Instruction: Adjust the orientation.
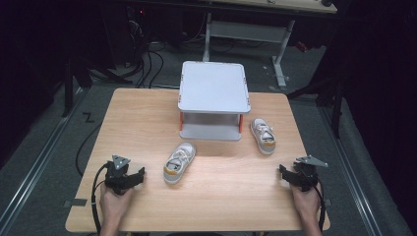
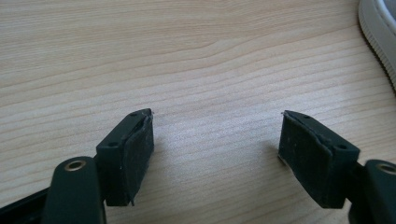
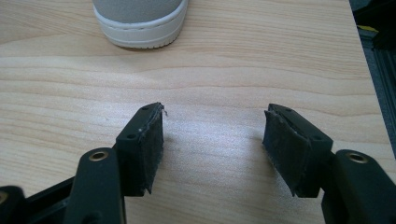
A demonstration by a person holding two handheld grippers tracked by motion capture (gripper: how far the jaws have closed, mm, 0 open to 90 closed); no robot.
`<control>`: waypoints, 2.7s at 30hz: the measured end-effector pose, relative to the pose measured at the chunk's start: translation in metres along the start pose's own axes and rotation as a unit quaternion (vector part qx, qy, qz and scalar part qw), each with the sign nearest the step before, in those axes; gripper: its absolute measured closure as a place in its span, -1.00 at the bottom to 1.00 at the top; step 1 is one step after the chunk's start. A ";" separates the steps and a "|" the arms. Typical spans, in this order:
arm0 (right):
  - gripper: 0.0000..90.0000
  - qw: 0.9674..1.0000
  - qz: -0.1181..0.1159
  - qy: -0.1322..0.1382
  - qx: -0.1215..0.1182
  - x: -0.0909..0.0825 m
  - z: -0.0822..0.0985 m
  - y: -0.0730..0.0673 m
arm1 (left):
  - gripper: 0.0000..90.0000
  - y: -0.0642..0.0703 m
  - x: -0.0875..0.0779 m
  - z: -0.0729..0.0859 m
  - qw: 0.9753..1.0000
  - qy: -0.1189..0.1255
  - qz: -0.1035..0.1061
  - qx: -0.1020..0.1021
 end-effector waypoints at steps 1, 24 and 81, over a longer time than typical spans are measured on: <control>-0.16 1.000 0.000 0.000 0.000 0.000 0.000 0.000 | -0.41 0.000 0.000 0.000 1.000 0.001 0.001 -0.003; -0.18 1.000 -0.003 -0.001 -0.002 0.000 0.000 0.000 | -0.26 0.006 0.000 -0.002 1.000 -0.002 0.010 0.019; -0.21 1.000 -0.004 -0.001 -0.004 0.000 0.000 -0.001 | 0.75 0.096 0.009 -0.072 0.983 -0.037 0.128 0.126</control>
Point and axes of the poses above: each handheld gripper's, and its own axes: x roughly forward along the jaws, z roughly out of its underside, y roughly to its right, the point moved 6 cm from there along x, roughly forward along the jaws, and after that the axes turned 4 degrees about z, right-handed, at the moved point
